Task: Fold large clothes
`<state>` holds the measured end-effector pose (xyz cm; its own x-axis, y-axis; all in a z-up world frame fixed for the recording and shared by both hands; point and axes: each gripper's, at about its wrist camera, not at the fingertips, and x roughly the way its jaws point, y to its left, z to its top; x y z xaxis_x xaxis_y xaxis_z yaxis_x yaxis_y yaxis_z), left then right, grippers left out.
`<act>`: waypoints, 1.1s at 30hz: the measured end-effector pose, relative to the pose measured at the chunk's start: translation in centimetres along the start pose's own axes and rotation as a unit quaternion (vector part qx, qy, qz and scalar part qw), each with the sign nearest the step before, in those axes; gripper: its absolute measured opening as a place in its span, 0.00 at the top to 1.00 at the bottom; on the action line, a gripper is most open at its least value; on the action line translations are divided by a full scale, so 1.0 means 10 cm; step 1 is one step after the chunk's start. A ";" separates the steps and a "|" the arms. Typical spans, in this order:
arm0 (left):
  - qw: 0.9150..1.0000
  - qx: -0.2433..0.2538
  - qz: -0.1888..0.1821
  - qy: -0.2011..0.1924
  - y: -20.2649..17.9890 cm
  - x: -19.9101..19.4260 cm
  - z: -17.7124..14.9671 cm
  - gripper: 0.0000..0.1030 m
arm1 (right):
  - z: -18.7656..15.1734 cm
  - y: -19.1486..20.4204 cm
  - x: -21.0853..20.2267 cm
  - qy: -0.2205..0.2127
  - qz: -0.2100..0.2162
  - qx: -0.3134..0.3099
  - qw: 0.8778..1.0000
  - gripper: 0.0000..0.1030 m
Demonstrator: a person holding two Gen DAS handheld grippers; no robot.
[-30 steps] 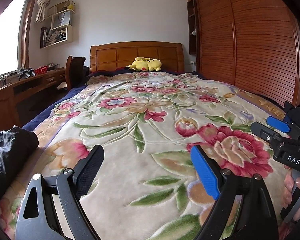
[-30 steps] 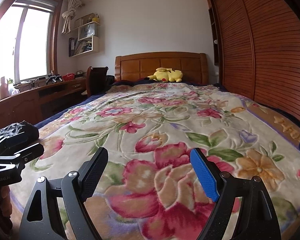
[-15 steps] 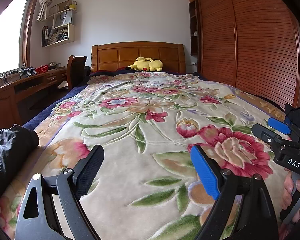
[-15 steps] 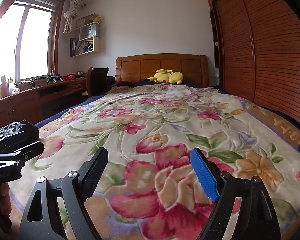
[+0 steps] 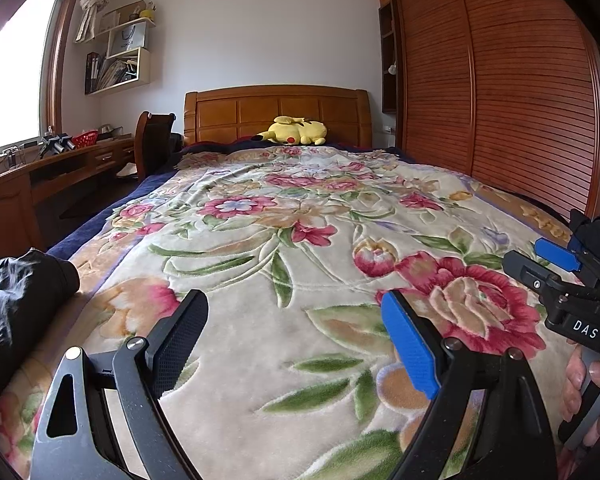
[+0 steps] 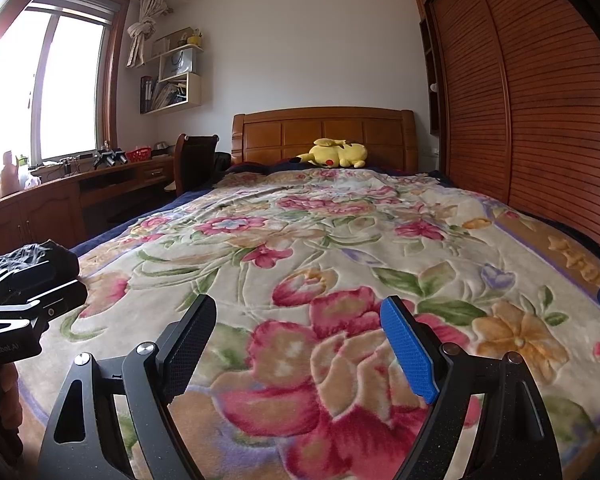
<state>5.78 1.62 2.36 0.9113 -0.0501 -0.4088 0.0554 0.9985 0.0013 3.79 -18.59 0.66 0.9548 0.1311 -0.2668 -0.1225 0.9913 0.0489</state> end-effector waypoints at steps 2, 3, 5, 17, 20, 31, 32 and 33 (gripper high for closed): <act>1.000 0.000 0.000 0.000 0.00 0.00 0.00 0.14 | 0.00 -0.01 0.01 0.000 0.001 -0.001 1.000 0.17; 1.000 0.000 0.000 0.000 0.00 0.00 0.00 0.14 | 0.00 -0.01 0.01 0.000 0.002 -0.001 1.000 0.17; 1.000 0.000 0.000 0.000 0.00 0.00 0.00 0.14 | -0.01 -0.01 0.01 0.001 0.002 -0.002 1.000 0.17; 1.000 0.000 0.000 -0.001 0.00 -0.01 0.00 0.14 | -0.02 -0.02 0.01 -0.001 0.003 -0.002 1.000 0.17; 1.000 -0.001 0.000 -0.001 0.00 -0.01 0.00 0.14 | -0.02 -0.02 0.01 -0.001 0.003 -0.003 1.000 0.17; 1.000 -0.001 0.000 -0.001 0.00 -0.02 0.00 0.14 | -0.02 -0.03 0.01 -0.001 0.004 -0.003 1.000 0.17; 1.000 -0.001 0.000 -0.001 0.00 -0.01 0.00 0.14 | -0.02 -0.02 0.01 -0.001 0.003 -0.003 1.000 0.17; 1.000 -0.001 0.001 -0.001 0.00 -0.01 0.00 0.14 | -0.02 -0.03 0.01 -0.001 0.004 -0.003 1.000 0.17</act>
<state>5.64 1.67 2.37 0.9125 -0.0490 -0.4060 0.0536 0.9986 -0.0002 3.88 -18.86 0.44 0.9544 0.1388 -0.2642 -0.1316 0.9903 0.0449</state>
